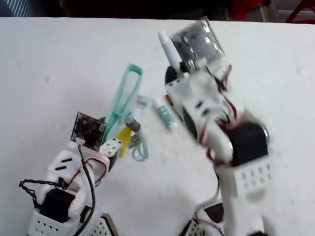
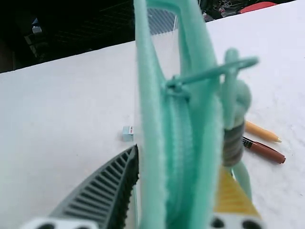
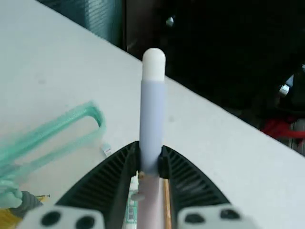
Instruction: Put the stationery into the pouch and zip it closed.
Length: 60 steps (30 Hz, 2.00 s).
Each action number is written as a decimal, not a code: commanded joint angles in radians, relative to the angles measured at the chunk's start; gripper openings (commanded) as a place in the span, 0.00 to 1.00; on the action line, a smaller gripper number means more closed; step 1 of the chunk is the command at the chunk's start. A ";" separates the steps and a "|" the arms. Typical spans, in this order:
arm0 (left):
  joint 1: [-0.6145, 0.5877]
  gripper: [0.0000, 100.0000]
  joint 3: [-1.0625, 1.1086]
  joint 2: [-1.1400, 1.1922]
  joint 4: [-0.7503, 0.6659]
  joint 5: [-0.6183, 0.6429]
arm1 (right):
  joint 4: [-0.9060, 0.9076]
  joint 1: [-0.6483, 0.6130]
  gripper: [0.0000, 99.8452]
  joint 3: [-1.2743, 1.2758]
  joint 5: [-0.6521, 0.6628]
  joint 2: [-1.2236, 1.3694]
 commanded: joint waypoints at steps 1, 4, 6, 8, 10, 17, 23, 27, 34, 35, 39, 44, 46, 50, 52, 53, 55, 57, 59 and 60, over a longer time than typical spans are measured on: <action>-0.002 0.19 0.000 -0.005 0.012 -0.002 | -0.128 -0.065 0.02 0.080 -0.002 -0.143; -0.002 0.19 0.000 -0.005 0.012 -0.002 | -0.243 -0.156 0.02 0.132 -0.005 -0.213; -0.002 0.19 0.000 -0.005 0.012 -0.002 | -0.326 -0.225 0.02 0.140 0.002 -0.232; -0.002 0.19 0.000 -0.005 0.012 -0.002 | -0.404 -0.280 0.02 0.138 0.002 -0.231; -0.002 0.19 0.002 -0.005 0.012 -0.002 | -0.467 -0.317 0.02 0.144 -0.005 -0.226; -0.002 0.19 0.002 -0.005 0.012 -0.002 | -0.688 -0.300 0.02 0.227 -0.098 -0.160; -0.005 0.19 0.002 -0.005 0.012 -0.003 | -0.977 -0.220 0.02 0.474 -0.180 -0.119; -0.005 0.19 0.002 -0.005 0.009 -0.003 | -1.024 -0.216 0.02 0.505 -0.195 -0.110; -0.005 0.19 0.002 -0.005 0.011 -0.005 | -1.063 -0.219 0.02 0.508 -0.196 -0.101; -0.005 0.19 0.002 -0.005 0.011 -0.005 | -1.063 -0.219 0.02 0.508 -0.196 -0.088; -0.008 0.19 0.002 -0.005 0.009 -0.005 | -1.063 -0.220 0.02 0.503 -0.196 -0.021; -0.010 0.19 0.000 -0.005 0.006 -0.006 | -1.043 -0.219 0.02 0.512 -0.196 0.007; -0.010 0.19 0.000 -0.005 0.006 -0.005 | -1.017 -0.219 0.02 0.512 -0.196 -0.015; -0.010 0.19 0.000 -0.005 0.005 -0.005 | -0.964 -0.220 0.04 0.516 -0.196 -0.056; -0.010 0.19 0.000 -0.005 0.005 -0.005 | -0.931 -0.220 0.11 0.516 -0.196 -0.067; -0.010 0.19 0.000 -0.005 0.005 -0.005 | -0.914 -0.220 0.16 0.516 -0.196 -0.070; -0.010 0.19 0.000 -0.005 0.005 -0.005 | -0.891 -0.220 0.20 0.514 -0.196 -0.071; -0.010 0.19 0.000 -0.005 0.005 -0.006 | -0.888 -0.220 0.19 0.514 -0.196 -0.071; -0.010 0.19 0.000 -0.005 0.005 -0.006 | -0.871 -0.220 0.18 0.503 -0.190 -0.074; -0.010 0.19 0.000 -0.005 0.005 -0.006 | -0.851 -0.219 0.17 0.489 -0.190 -0.084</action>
